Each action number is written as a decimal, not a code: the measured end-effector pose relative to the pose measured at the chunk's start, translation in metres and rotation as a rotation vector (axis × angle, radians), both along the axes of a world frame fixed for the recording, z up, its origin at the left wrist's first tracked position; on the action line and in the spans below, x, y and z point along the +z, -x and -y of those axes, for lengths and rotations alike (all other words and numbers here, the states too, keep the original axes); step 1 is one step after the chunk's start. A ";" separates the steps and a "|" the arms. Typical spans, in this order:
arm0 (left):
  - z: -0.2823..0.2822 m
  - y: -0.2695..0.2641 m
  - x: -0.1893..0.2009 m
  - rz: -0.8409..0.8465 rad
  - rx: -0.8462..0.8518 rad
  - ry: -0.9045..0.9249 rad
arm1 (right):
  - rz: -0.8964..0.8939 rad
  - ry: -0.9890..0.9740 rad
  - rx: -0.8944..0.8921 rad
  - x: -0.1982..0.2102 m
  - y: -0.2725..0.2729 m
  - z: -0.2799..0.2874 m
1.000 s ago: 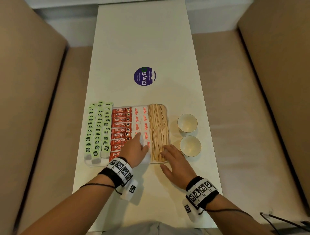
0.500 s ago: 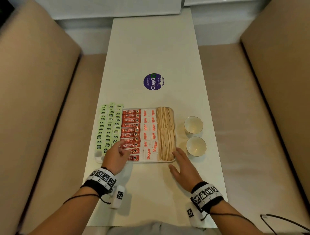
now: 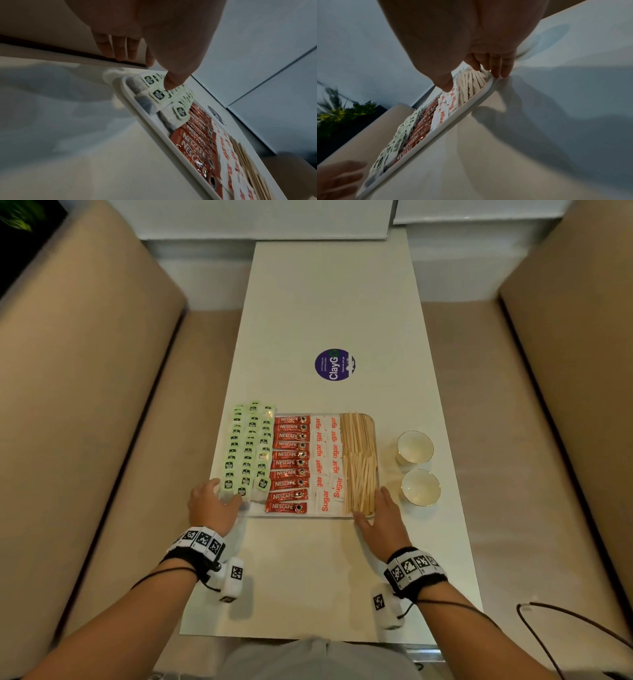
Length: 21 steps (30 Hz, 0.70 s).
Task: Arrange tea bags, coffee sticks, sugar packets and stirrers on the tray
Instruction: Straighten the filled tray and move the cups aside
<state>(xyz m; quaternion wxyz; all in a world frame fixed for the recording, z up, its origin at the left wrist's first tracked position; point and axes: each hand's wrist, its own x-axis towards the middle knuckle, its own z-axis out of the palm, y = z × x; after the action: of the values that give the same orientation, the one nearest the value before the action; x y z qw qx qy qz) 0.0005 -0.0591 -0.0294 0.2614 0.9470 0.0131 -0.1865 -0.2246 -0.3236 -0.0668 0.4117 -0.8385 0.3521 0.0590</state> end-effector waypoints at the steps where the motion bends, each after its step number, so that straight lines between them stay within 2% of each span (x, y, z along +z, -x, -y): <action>1: -0.003 -0.002 -0.001 -0.043 0.026 0.022 | 0.005 0.004 -0.017 0.001 -0.003 -0.001; 5: -0.009 -0.003 -0.006 -0.175 0.050 0.150 | 0.012 -0.008 -0.087 0.009 -0.008 -0.004; 12: -0.016 -0.016 -0.002 -0.272 0.066 0.203 | 0.011 -0.094 -0.127 0.011 -0.010 -0.002; 16: -0.016 -0.016 0.005 -0.315 0.079 0.313 | 0.022 -0.112 -0.108 0.014 -0.013 0.000; 21: -0.023 -0.023 0.004 -0.437 0.177 0.424 | 0.040 -0.176 -0.171 0.020 -0.018 0.005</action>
<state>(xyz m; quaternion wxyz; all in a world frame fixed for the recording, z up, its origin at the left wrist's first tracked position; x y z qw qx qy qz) 0.0231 -0.0364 -0.0258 0.4594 0.8039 0.1123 -0.3606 -0.2063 -0.3286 -0.0473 0.4942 -0.7671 0.4073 0.0375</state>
